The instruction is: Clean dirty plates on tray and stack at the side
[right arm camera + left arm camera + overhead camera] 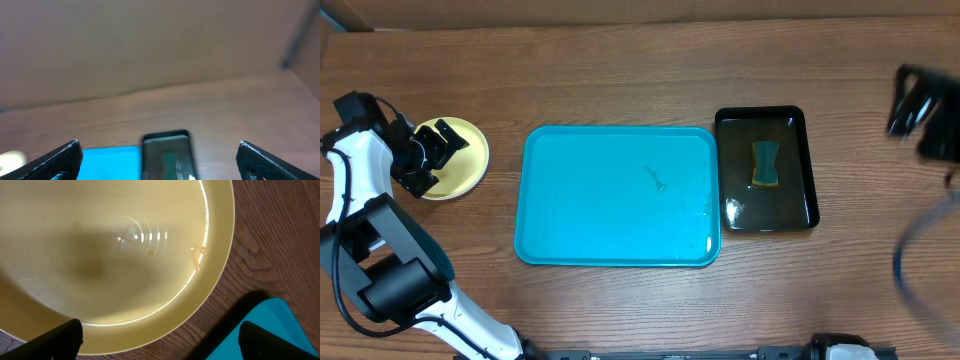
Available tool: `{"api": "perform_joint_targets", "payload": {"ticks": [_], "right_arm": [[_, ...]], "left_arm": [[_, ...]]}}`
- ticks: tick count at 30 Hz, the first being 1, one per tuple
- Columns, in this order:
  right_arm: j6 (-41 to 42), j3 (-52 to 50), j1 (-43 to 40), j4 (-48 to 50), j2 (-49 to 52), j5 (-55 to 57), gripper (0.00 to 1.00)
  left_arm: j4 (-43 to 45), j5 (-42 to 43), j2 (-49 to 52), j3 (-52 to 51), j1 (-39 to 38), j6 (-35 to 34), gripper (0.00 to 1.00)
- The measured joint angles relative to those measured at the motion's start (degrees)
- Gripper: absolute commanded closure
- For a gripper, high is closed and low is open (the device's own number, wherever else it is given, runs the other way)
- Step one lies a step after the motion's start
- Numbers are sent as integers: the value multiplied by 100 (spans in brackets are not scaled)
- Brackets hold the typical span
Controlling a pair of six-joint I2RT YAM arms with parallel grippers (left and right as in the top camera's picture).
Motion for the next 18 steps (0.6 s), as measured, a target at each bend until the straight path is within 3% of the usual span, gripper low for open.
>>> {"api": "perform_joint_targets", "payload": {"ticks": [5,13,18], "right_arm": [[-4,2,743,87,-1043,4,0],[-31,-87,772,133,-2605,20,0],[-181,-1193,584,811,-3711,20,0]], "left_arm": [[0,0,0,0,0,0,0],[0,0,0,0,0,0,0],[0,-2,0,0,0,0,0]]}}
